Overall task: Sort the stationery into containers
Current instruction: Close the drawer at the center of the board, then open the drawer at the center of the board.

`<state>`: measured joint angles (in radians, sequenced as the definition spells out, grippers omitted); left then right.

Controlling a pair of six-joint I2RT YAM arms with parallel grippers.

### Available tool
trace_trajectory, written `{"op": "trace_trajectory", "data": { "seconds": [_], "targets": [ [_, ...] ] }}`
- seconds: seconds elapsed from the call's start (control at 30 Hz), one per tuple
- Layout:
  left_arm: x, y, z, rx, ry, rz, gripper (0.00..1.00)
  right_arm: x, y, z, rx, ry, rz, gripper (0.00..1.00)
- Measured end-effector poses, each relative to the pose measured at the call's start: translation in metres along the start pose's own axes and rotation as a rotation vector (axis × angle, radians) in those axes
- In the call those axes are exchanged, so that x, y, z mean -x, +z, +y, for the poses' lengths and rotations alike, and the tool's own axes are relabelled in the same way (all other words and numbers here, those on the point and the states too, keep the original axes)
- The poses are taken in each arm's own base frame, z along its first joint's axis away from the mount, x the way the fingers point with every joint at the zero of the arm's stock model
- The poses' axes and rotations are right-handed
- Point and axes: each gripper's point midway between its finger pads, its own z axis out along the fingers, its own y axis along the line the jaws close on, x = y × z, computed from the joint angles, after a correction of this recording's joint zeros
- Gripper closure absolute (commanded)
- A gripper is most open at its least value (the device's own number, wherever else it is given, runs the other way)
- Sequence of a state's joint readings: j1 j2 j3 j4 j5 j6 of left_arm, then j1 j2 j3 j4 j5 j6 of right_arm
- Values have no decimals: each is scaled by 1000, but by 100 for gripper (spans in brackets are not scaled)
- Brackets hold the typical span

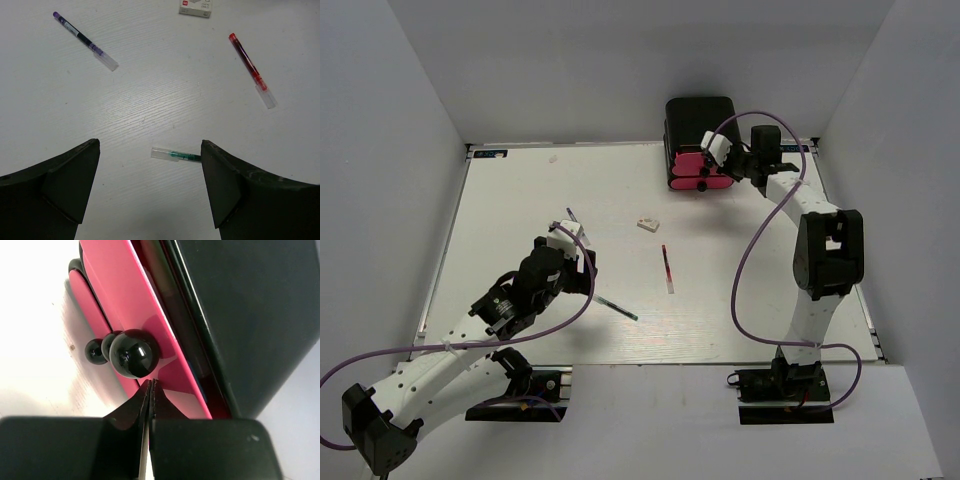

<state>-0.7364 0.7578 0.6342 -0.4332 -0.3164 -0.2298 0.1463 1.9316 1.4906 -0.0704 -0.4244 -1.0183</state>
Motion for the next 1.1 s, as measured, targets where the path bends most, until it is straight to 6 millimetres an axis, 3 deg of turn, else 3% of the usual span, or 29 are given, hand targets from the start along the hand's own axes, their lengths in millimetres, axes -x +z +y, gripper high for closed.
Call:
{"op": "trace_trajectory", "data": {
  "seconds": [0.33, 0.73, 0.8, 0.83, 0.87, 0.93, 1.1],
  "targets": [
    [0, 0, 0, -1, 0, 0, 8, 5, 5, -17, -63, 21, -20, 100],
    [-1, 1, 0, 0, 2, 6, 8, 7, 8, -17, -79, 64, -28, 99],
    [-1, 1, 0, -1, 2, 6, 8, 4, 5, -9, -81, 77, -31, 87],
    [-1, 1, 0, -1, 3, 6, 8, 2, 3, -1, -74, 89, -30, 77],
    [-1, 1, 0, -1, 3, 6, 8, 0, -1, 8, -62, 106, -28, 42],
    [-1, 1, 0, -1, 5, 6, 8, -2, -9, 25, -38, 157, -31, 10],
    [-1, 1, 0, -1, 6, 6, 8, 8, -15, 39, -13, 269, -76, 10]
  ]
}}
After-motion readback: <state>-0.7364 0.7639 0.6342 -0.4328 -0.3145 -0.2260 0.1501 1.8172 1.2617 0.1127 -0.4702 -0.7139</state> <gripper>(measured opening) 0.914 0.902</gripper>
